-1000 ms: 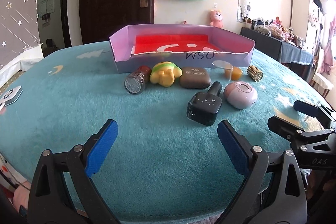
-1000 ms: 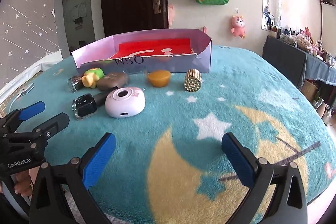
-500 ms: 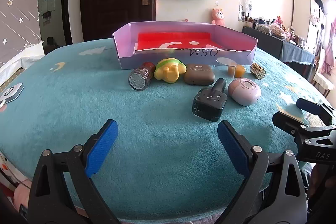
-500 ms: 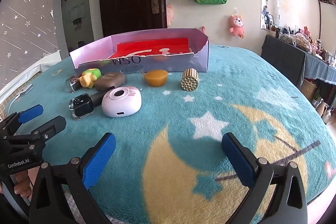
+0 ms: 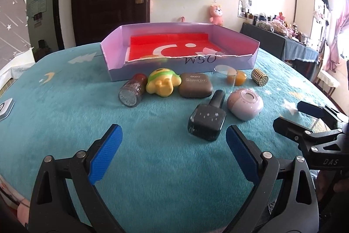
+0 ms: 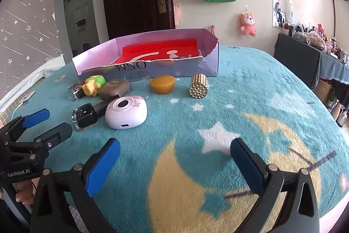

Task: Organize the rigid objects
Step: 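Grasp the black nail polish with the left tool while the right tool approaches the pink compact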

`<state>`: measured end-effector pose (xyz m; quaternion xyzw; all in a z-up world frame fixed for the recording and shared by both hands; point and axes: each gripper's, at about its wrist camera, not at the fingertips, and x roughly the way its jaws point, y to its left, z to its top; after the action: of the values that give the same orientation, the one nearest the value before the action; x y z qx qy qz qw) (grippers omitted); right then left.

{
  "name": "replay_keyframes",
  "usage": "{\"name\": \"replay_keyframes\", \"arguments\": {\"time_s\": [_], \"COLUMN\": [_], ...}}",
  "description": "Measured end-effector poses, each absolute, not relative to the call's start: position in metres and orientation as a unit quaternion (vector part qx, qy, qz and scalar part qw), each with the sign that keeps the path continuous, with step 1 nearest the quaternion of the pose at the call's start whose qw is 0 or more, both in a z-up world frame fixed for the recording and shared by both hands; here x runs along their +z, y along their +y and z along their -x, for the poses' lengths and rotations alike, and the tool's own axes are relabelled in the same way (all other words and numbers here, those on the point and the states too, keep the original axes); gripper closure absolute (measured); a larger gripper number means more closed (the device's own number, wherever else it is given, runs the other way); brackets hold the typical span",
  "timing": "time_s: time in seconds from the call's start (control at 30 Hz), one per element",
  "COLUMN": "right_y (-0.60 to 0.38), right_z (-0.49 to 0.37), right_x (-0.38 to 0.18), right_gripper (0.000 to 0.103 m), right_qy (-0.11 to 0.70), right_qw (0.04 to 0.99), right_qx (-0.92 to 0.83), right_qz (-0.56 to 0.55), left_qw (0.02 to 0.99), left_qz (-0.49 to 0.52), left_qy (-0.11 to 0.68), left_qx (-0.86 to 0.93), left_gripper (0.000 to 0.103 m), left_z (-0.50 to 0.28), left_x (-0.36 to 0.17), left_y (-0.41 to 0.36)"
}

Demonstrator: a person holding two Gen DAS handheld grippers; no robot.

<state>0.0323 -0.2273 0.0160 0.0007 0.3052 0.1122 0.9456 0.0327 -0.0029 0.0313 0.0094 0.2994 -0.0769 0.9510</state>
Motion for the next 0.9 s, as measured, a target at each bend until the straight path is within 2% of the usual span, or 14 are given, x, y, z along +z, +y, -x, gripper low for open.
{"name": "replay_keyframes", "arguments": {"time_s": [0.5,0.67,0.9], "right_y": [-0.213,-0.204,-0.191], "right_z": [-0.063,-0.074,-0.089], "right_x": [0.029,0.031,0.03], "right_gripper": [0.0,0.0,0.002], "right_qy": [0.336,0.349,0.371], "right_qw": [0.921,0.911,0.895], "right_qx": [0.195,0.219,0.245], "right_qz": [0.008,0.023,0.039], "left_qw": [0.931,0.919,0.9], "left_qz": [-0.068,-0.079,-0.09], "left_qy": [0.327,0.349,0.372], "left_qx": [-0.147,-0.168,-0.208], "left_gripper": [0.007,0.019,0.027], "left_z": [-0.065,-0.074,-0.087], "left_x": [0.046,0.044,0.04], "left_y": [-0.016,-0.018,-0.019]}}
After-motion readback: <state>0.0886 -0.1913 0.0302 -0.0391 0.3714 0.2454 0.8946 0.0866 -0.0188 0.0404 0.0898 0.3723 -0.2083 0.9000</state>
